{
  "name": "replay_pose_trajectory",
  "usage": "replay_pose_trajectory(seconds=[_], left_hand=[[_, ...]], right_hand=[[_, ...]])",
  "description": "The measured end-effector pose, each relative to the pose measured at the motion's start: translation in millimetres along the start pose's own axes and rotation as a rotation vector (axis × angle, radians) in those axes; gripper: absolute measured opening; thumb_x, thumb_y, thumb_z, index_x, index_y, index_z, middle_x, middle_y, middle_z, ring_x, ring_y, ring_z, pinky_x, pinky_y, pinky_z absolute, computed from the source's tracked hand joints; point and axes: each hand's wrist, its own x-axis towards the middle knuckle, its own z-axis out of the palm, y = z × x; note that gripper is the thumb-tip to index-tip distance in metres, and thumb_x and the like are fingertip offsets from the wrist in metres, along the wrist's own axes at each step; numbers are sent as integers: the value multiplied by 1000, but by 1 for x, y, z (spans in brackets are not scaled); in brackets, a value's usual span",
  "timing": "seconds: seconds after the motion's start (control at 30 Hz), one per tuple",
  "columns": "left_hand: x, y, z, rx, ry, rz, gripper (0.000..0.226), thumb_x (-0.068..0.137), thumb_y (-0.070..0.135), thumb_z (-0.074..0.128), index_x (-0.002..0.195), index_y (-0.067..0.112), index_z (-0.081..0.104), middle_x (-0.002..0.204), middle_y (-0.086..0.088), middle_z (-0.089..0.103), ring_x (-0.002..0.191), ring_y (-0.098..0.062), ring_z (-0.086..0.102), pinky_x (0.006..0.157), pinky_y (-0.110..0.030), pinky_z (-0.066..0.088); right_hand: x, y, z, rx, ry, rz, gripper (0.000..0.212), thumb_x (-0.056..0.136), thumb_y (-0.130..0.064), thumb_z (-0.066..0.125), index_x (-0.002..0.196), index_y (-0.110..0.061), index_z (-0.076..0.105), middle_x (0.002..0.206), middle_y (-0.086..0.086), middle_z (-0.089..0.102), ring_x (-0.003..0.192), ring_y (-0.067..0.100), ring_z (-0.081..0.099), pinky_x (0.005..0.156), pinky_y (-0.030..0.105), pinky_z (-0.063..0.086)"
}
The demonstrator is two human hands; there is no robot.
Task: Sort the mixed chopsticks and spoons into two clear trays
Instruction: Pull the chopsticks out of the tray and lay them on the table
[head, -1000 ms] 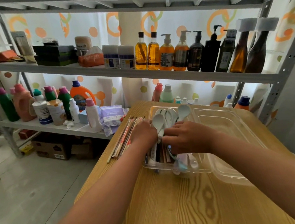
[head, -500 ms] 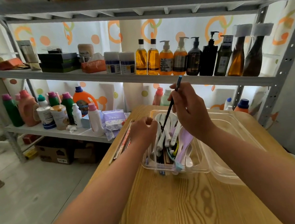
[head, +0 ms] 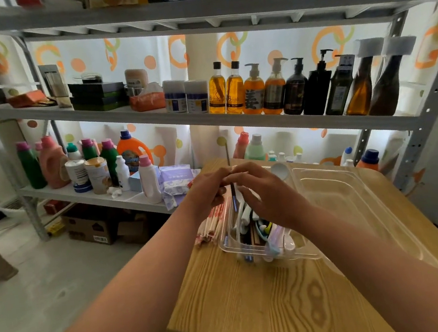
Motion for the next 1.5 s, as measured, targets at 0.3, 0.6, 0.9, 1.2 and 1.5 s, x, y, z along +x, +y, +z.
replay_pose_trajectory(seconds=[0.3,0.6,0.9,1.2,1.5], left_hand=[[24,-34,-31,726,274,5,28,89,35,63,97,10,74,89,-5,69,85,-21,62,78,-30,47],[32,-58,-37,1075,255,-56,37,89,48,56,100,15,69,99,-5,69,92,-23,63,80,-36,51],[32,-45,-6,925,274,36,39,91,43,45,105,13,64,103,-8,66,94,-28,60,76,-32,45],[36,-56,17,1008,166,21,44,93,45,43,112,10,63,110,-12,66,101,-30,60,89,-41,49],[35,-57,18,1027,172,27,35,91,36,45,106,10,63,104,-12,66,96,-31,61,86,-42,51]], right_hand=[[-5,1,2,19,-654,489,7,84,-15,65,86,-19,61,78,-10,53,70,1,51,62,12,39],[-7,-3,13,-85,-864,712,27,74,-23,76,97,-10,68,96,6,67,85,17,65,75,25,53],[5,-15,23,-416,-953,574,40,83,-13,66,120,-6,54,114,13,59,102,28,61,84,36,49],[2,-18,26,-458,-901,568,37,86,-6,62,122,-4,55,115,14,60,104,29,61,87,38,51],[3,-20,30,-528,-853,575,30,89,-9,58,119,-6,57,118,11,59,109,29,57,83,35,42]])
